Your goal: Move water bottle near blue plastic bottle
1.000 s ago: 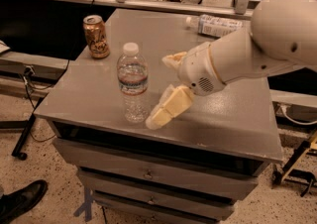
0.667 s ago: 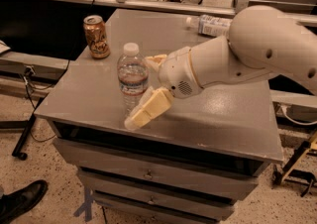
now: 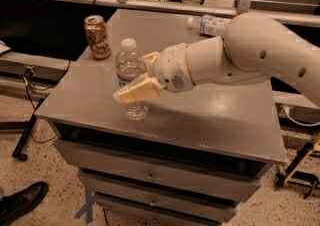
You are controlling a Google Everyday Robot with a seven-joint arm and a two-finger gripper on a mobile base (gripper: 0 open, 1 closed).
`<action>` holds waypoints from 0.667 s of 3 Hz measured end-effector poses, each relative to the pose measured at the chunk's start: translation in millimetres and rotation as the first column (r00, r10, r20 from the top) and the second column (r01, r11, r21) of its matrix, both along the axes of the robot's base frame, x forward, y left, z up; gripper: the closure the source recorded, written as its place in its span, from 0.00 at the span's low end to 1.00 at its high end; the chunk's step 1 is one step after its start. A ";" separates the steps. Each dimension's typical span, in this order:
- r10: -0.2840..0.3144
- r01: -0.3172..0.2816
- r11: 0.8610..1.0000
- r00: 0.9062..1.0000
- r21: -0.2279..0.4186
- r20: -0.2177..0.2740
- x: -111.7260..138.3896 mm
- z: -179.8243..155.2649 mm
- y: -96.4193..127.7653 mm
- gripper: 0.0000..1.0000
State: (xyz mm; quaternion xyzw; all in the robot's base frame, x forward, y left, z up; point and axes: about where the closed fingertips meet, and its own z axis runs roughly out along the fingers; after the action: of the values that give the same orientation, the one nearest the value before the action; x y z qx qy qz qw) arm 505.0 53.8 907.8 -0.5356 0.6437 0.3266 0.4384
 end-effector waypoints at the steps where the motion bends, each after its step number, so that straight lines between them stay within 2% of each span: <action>1: -0.062 0.062 0.998 0.996 0.002 0.067 24.8 30.2 -25.4 0.63; 2: -0.155 0.165 0.985 0.971 -0.046 0.182 45.9 89.0 -74.4 0.85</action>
Offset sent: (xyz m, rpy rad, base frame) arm 0.0816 -0.1726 0.1938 -0.1698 -0.3684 -0.3500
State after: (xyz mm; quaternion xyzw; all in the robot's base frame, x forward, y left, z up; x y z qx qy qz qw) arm 550.9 -20.5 996.9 -0.5220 0.6528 0.2216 0.5024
